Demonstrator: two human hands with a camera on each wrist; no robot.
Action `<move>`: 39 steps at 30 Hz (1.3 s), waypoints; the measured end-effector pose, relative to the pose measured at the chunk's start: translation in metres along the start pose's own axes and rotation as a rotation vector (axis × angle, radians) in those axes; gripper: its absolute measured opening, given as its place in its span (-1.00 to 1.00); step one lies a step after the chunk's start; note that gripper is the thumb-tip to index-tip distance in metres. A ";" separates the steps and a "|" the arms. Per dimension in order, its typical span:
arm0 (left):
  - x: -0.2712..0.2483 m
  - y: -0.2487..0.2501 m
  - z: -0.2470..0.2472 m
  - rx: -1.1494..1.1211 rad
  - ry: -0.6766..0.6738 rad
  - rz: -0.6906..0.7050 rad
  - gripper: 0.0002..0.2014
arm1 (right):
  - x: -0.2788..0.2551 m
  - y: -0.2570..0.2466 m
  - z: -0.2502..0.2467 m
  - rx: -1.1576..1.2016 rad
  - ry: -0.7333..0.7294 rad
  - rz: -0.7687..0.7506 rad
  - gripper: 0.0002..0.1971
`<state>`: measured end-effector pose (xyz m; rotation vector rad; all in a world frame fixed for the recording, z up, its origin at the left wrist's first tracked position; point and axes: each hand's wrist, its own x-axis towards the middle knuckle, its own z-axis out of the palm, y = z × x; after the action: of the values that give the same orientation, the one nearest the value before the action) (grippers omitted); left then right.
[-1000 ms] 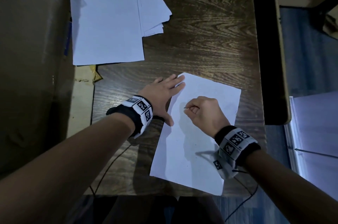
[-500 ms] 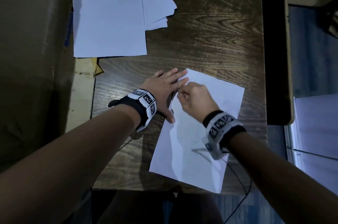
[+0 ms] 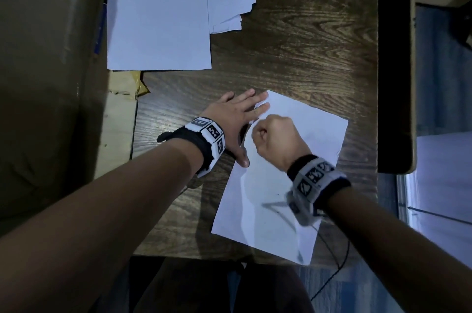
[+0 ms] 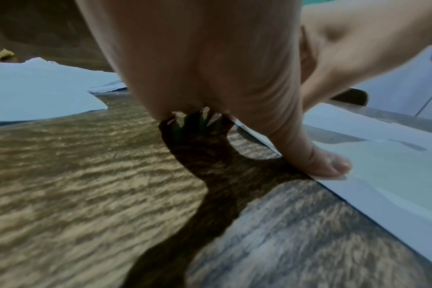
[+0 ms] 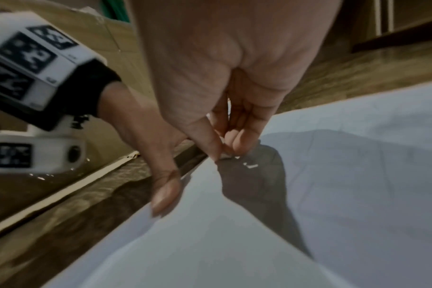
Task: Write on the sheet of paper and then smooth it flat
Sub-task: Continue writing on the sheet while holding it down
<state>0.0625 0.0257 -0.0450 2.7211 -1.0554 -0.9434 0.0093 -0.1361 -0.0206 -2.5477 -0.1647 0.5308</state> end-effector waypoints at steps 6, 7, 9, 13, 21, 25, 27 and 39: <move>-0.001 0.002 0.000 0.008 -0.001 -0.004 0.50 | -0.018 -0.004 0.009 0.017 0.020 -0.007 -0.83; -0.001 0.002 0.000 0.010 -0.003 -0.003 0.50 | -0.018 -0.003 0.007 0.014 -0.009 -0.011 -0.84; -0.001 0.001 0.000 -0.004 -0.001 -0.004 0.49 | 0.002 -0.001 0.001 0.014 0.024 0.021 -0.85; -0.002 0.002 0.000 0.001 -0.001 -0.006 0.49 | -0.005 0.000 0.010 0.033 0.089 0.008 -0.83; -0.002 0.003 -0.004 0.019 -0.032 -0.009 0.47 | 0.017 0.008 -0.001 0.043 0.180 0.067 -0.81; -0.001 0.004 -0.003 0.061 -0.039 -0.017 0.48 | -0.040 0.003 0.017 0.049 0.040 -0.004 -0.84; 0.000 0.004 -0.003 0.062 -0.046 -0.019 0.47 | -0.052 0.009 0.012 0.027 -0.031 -0.028 -0.83; 0.000 0.005 -0.005 0.076 -0.046 -0.017 0.46 | -0.044 0.013 0.007 -0.016 -0.031 -0.045 -0.84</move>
<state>0.0623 0.0212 -0.0398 2.7869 -1.0997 -0.9927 -0.0331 -0.1531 -0.0176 -2.5457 -0.2378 0.5540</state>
